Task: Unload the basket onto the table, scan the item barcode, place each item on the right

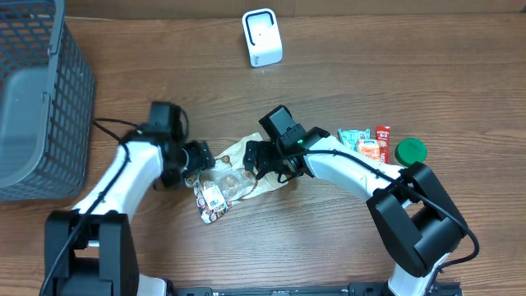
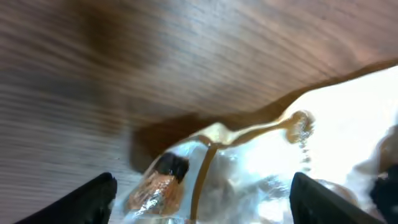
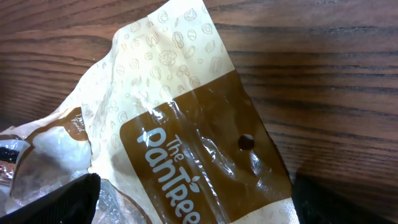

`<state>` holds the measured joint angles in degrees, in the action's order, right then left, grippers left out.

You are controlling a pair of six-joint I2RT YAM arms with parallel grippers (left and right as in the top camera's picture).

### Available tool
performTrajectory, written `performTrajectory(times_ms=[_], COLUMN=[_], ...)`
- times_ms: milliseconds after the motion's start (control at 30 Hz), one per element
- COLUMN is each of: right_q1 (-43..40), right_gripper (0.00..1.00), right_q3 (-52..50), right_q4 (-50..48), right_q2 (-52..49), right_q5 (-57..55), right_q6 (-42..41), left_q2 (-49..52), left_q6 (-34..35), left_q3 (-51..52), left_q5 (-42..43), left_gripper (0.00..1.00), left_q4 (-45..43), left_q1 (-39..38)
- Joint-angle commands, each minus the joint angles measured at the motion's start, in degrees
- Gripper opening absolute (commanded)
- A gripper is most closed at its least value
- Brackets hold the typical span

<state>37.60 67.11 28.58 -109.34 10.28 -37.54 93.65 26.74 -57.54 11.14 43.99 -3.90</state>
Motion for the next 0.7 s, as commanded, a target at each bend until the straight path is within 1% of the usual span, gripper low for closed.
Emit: performTrajectory(times_ms=[0,67,133,200,300,400,467,567,667], right_q1=[0.31,0.31,0.31,0.33,0.31,0.31,-0.04,-0.57,-0.61], right_gripper=[1.00,1.00,1.00,1.00,1.00,1.00,1.00,1.00,1.00], right_q3=[-1.18,-1.16,-1.18,-1.18,-1.16,-0.98,1.31,5.75,5.99], right_q4=[0.22,0.24,0.46,1.09,2.25,3.89,7.61,13.79,16.63], right_q2=[-1.05,-1.05,-1.05,-1.05,-1.05,-1.03,-0.15,1.99,1.86], right_q5=[0.90,0.90,0.92,0.90,0.90,0.92,0.74,-3.82,-4.66], right_q6=[-0.63,-0.63,-0.61,-0.59,-0.37,-0.02,3.06,6.58,6.51], left_q2=[-0.24,-0.17,-0.17,0.02,0.09,0.11,0.11,0.11,0.11], left_q6=[-1.27,-1.29,-1.22,-1.22,-1.14,-0.74,-0.79,-0.79,-0.81], left_q3=[-6.05,-5.18,-2.93,-0.17,4.85,7.45,8.50,9.14,9.14], left_q5=[-0.13,-0.79,-1.16,0.24,5.27,5.44,5.38,5.18,4.98], left_gripper=[0.81,0.80,0.80,0.79,0.77,0.72,0.70,0.69,0.68], left_q4=[7.08,9.99,10.03,8.09,2.91,-1.46,-3.96,-6.03,-7.17], left_q1=[0.83,0.61,0.20,-0.26,-0.39,-0.39,-0.42,-0.42,-0.42])
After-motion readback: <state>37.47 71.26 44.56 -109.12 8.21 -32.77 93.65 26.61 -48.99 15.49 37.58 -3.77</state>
